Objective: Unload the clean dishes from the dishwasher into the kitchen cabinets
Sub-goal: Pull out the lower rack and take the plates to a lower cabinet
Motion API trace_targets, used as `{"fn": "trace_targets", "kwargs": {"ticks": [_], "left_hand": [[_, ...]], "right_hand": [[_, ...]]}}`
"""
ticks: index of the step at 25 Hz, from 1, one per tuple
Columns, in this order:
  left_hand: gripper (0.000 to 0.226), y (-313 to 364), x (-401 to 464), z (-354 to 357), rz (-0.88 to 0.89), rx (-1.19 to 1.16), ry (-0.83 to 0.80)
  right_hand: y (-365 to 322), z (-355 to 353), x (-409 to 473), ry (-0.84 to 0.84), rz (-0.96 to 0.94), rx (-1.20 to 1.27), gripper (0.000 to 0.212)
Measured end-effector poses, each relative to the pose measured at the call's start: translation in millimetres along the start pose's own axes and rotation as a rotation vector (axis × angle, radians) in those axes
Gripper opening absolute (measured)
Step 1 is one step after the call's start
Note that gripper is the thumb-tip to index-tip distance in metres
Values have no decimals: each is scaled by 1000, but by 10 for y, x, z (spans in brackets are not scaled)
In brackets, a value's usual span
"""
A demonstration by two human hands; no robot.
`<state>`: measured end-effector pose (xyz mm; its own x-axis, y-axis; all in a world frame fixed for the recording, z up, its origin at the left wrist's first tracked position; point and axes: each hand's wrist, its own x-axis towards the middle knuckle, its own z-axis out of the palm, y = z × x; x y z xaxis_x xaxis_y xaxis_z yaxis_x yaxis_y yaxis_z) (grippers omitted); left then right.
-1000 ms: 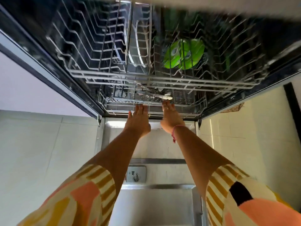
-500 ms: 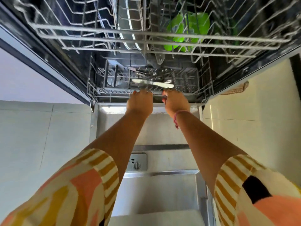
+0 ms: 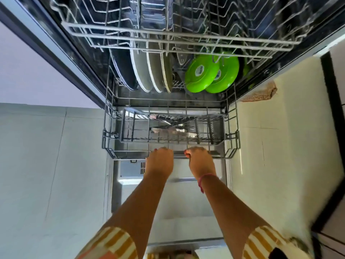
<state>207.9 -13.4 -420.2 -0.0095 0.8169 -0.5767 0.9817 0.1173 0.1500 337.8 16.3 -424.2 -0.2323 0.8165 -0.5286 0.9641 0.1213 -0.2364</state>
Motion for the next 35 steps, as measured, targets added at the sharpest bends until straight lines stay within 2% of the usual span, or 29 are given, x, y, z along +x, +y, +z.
{"fn": "trace_targets", "kwargs": {"ticks": [10, 21, 28, 35], "left_hand": [[27, 140, -664, 539, -67, -148, -95], [29, 198, -1111, 846, -86, -150, -195], [29, 230, -1355, 1028, -84, -152, -264], [30, 231, -1511, 1175, -74, -159, -275]], "right_hand": [[212, 542, -819, -76, -18, 66, 32], [344, 787, -1312, -167, -57, 64, 29], [385, 916, -1557, -269, -70, 21, 35], [405, 981, -1691, -343, -94, -17, 34]]}}
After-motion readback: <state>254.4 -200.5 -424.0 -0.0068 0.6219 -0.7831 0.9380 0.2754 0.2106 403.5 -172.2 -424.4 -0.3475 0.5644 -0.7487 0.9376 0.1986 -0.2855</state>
